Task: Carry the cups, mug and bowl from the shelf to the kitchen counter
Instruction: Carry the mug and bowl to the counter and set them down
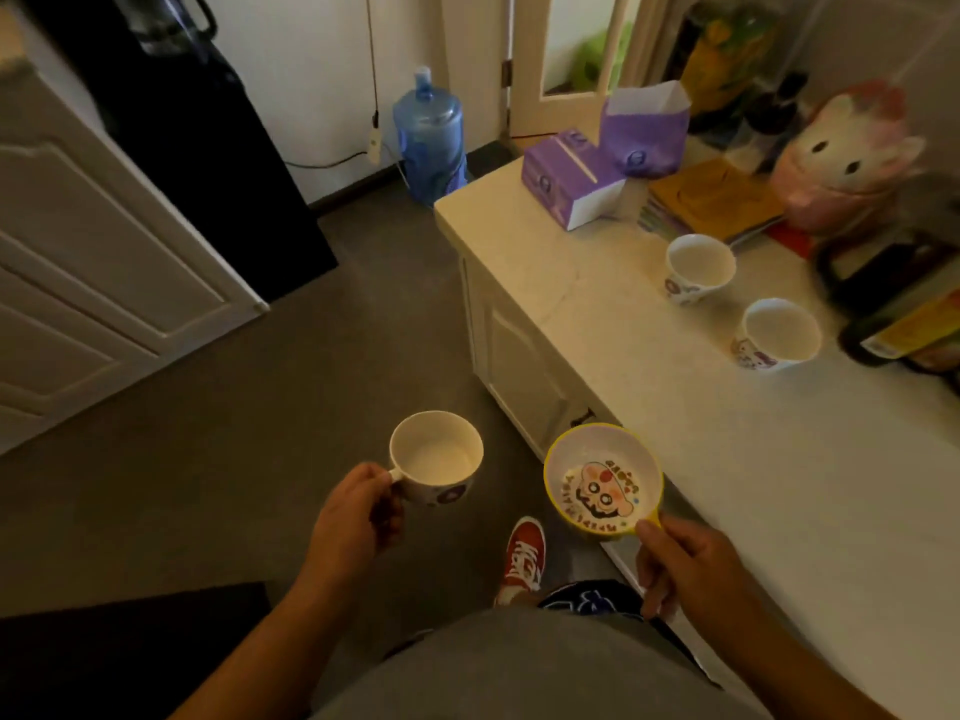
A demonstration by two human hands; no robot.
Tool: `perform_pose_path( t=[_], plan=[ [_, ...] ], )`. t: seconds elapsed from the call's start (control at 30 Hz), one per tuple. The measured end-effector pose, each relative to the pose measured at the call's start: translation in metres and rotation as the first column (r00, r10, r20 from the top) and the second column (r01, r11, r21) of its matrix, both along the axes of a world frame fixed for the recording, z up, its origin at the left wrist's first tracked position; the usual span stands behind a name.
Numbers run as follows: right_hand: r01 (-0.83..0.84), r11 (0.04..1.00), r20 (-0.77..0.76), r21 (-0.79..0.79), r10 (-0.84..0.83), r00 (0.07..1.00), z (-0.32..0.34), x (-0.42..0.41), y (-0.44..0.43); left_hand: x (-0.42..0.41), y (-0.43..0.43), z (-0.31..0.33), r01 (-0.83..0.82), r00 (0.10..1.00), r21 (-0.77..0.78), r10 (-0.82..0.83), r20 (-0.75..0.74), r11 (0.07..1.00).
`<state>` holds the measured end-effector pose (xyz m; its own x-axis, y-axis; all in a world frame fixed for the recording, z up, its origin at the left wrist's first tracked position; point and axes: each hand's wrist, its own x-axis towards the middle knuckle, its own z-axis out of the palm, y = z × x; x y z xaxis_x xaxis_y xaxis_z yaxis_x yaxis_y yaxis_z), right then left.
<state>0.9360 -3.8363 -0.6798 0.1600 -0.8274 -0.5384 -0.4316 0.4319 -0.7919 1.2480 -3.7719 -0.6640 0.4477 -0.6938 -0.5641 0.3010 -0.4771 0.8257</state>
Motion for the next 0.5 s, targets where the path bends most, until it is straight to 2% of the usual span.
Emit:
perform_pose_path(
  t=[0.27, 0.5],
  plan=[
    [0.095, 0.99, 0.026, -0.102, -0.093, 0.995, 0.023, 0.03, -0.085, 0.012, -0.102, 0.029, 0.08, 0.996, -0.021, -0.081, -0.041, 0.997],
    [0.289, 0.953, 0.021, -0.093, -0.288, 0.957, 0.027, 0.056, -0.118, 0.041, -0.19, 0.027, 0.297, 0.955, -0.041, -0.297, -0.018, 0.954]
  ],
)
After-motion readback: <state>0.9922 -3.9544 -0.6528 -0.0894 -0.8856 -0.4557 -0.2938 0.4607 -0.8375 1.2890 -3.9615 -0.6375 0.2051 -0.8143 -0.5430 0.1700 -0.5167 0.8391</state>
